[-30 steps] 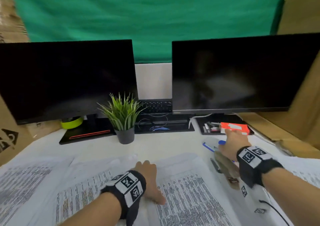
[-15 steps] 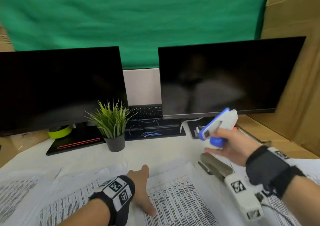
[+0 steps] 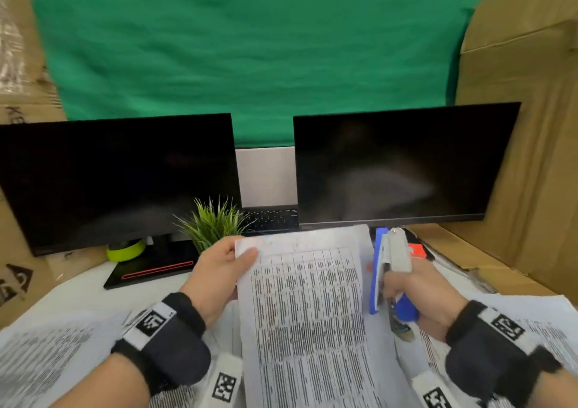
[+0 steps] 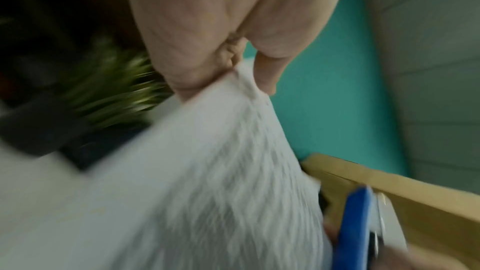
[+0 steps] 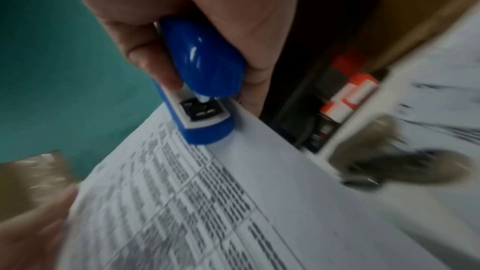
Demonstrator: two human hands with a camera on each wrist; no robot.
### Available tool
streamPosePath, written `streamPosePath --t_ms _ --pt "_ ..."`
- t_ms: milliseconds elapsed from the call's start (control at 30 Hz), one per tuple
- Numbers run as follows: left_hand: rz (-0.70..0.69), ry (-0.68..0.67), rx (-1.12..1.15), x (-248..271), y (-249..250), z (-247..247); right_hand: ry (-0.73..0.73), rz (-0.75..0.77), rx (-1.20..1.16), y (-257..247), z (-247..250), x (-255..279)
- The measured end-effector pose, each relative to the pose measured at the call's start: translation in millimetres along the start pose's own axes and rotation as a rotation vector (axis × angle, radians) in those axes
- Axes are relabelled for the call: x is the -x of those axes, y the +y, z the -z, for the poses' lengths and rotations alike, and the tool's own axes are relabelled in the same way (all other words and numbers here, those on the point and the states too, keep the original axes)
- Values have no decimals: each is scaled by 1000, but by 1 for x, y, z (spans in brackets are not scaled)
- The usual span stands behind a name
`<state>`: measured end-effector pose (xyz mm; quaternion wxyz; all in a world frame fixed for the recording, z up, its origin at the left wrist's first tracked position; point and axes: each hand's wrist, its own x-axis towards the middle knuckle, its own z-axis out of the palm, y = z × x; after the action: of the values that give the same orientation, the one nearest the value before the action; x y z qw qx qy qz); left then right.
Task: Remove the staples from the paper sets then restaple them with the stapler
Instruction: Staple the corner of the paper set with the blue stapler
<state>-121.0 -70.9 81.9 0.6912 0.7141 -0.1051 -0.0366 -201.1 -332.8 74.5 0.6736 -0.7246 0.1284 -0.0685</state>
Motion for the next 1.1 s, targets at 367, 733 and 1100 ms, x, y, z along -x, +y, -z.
streamPosePath --t_ms 367,733,1100 --pt "-285 147 -103 54 9 -33 101 209 10 -9 -20 65" --pt "-483 273 -45 58 25 -52 194 487 49 -20 -24 74" --pt "-325 80 -200 51 8 -44 483 817 251 -34 -13 44"
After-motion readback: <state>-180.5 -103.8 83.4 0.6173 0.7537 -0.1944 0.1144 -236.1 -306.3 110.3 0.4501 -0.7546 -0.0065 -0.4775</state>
